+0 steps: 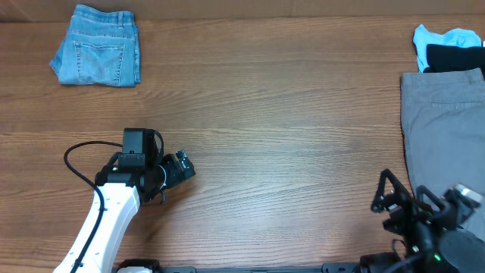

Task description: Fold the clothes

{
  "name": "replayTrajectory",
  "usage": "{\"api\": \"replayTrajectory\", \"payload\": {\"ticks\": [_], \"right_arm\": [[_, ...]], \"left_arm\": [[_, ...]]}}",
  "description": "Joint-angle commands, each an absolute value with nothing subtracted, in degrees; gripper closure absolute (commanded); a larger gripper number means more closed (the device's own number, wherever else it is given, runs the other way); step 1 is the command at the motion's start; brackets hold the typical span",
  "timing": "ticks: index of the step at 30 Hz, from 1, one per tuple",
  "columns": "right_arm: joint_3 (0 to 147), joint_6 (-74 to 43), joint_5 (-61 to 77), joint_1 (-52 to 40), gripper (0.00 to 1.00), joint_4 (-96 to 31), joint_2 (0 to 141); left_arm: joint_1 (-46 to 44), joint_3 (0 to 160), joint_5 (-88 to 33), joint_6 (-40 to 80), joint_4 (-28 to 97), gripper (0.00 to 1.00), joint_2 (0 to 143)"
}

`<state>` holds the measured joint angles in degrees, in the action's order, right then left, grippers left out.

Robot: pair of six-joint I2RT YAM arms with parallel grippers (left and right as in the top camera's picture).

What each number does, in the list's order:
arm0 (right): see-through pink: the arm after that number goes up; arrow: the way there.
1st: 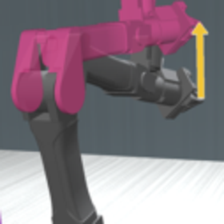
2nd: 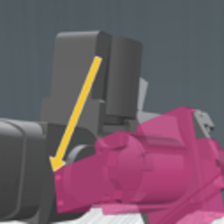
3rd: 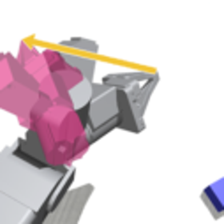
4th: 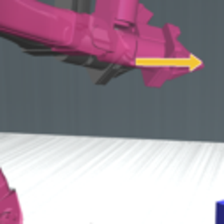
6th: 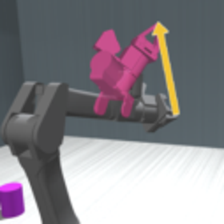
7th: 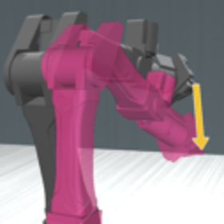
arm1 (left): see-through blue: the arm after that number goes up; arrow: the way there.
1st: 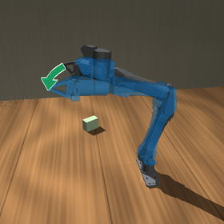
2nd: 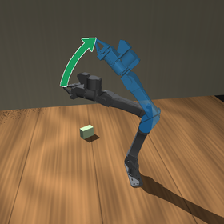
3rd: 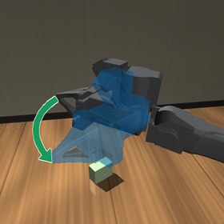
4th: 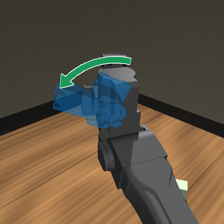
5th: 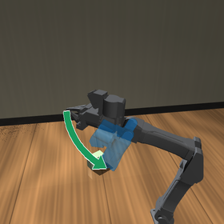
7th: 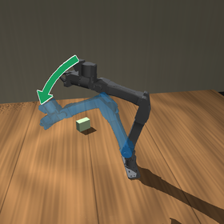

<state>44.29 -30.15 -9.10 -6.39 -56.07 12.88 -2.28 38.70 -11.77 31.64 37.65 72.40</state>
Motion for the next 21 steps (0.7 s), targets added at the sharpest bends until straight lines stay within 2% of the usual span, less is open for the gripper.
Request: {"api": "replayTrajectory", "payload": {"ticks": [1, 7, 12, 18, 21], "right_arm": [[34.46, -29.95, -6.15, -4.99, 0.0, -49.52, 8.4], [16.97, -29.95, 3.31, -1.83, 0.0, -30.63, 0.23], [8.49, -29.95, 7.92, 0.21, 0.0, -14.94, 0.16], [2.39, -25.63, 7.81, 0.51, 0.0, -1.28, 0.16], [0.34, -21.82, 7.75, 0.51, 0.0, 1.32, 0.16]], "left_arm": [[-2.66, 38.48, -11.42, 32.38, 37.43, 0.0, 72.75], [-2.66, 38.48, -11.42, 32.38, 37.43, 0.0, 72.75], [-2.66, 38.48, -11.4, 32.38, 37.43, 0.0, 72.75], [-2.66, 38.48, -11.42, 32.38, 37.43, 0.0, 72.75], [-2.66, 38.48, -11.42, 32.38, 37.43, 0.0, 72.75]]}}
